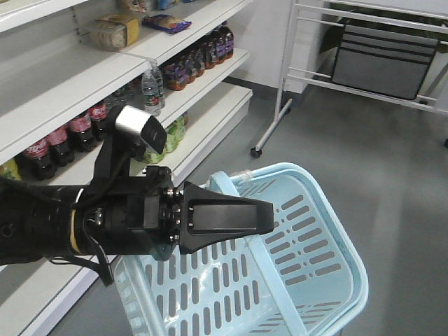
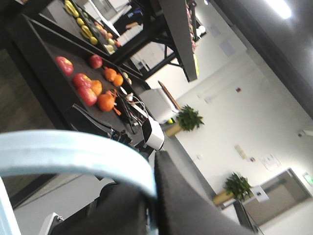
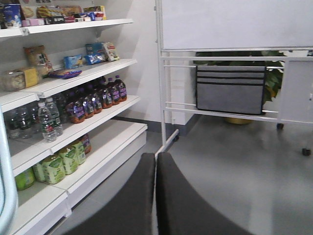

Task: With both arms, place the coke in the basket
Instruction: 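Turn the base away from the shelf holding the basket, then drive the base toward the snack shelf carrying the basket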

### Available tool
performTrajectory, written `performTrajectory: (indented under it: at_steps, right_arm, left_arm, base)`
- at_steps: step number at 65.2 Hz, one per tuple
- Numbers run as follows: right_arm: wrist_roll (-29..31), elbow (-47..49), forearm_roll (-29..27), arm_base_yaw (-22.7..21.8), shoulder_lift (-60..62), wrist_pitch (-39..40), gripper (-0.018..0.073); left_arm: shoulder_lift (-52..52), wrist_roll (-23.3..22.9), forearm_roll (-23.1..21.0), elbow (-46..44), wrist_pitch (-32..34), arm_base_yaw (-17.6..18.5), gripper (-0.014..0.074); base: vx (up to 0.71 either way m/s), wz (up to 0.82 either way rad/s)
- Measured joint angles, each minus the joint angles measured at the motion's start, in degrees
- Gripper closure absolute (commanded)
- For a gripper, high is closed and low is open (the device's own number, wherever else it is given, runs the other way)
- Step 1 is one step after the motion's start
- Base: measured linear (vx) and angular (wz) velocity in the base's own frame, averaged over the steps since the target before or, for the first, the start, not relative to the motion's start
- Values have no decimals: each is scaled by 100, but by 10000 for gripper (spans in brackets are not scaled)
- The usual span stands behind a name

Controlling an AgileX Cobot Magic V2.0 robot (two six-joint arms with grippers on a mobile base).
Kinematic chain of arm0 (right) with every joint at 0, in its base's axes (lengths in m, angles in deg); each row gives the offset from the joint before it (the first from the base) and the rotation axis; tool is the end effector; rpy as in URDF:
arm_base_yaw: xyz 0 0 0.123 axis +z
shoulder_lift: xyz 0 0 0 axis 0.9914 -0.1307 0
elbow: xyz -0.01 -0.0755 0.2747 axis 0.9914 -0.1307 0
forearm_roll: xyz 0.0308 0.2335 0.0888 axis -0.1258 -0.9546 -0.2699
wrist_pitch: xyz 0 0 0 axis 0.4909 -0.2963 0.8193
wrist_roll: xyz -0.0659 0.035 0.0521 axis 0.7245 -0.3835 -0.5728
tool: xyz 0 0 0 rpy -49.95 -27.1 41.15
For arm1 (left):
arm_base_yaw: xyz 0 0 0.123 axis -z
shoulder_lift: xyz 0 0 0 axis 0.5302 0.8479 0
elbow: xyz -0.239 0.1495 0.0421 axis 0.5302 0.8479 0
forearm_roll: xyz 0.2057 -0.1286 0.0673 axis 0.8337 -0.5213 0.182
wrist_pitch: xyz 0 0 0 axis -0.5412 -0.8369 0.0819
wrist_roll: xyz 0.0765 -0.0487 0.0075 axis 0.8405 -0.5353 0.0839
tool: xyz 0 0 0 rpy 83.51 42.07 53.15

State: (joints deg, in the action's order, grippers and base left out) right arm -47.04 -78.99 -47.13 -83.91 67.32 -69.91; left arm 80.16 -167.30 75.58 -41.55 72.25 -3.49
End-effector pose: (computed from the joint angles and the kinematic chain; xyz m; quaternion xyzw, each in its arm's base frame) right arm 0.0567 -0.0030 0.1959 0.0400 0.7137 0.0093 0.6992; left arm 0.1995 -0.1980 0.3163 0.1797 0.6546 -0.7042 0.2082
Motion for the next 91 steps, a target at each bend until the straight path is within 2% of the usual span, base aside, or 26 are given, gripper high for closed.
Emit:
performTrajectory:
  at_steps: [65, 91]
  right_arm:
    - [0, 0, 0, 0, 0, 0, 564]
    - [0, 0, 0, 0, 0, 0, 564]
  left_arm:
    - [0, 0, 0, 0, 6, 0, 604]
    - [0, 0, 0, 0, 8, 0, 604]
  base:
    - [8, -42]
    - [18, -21]
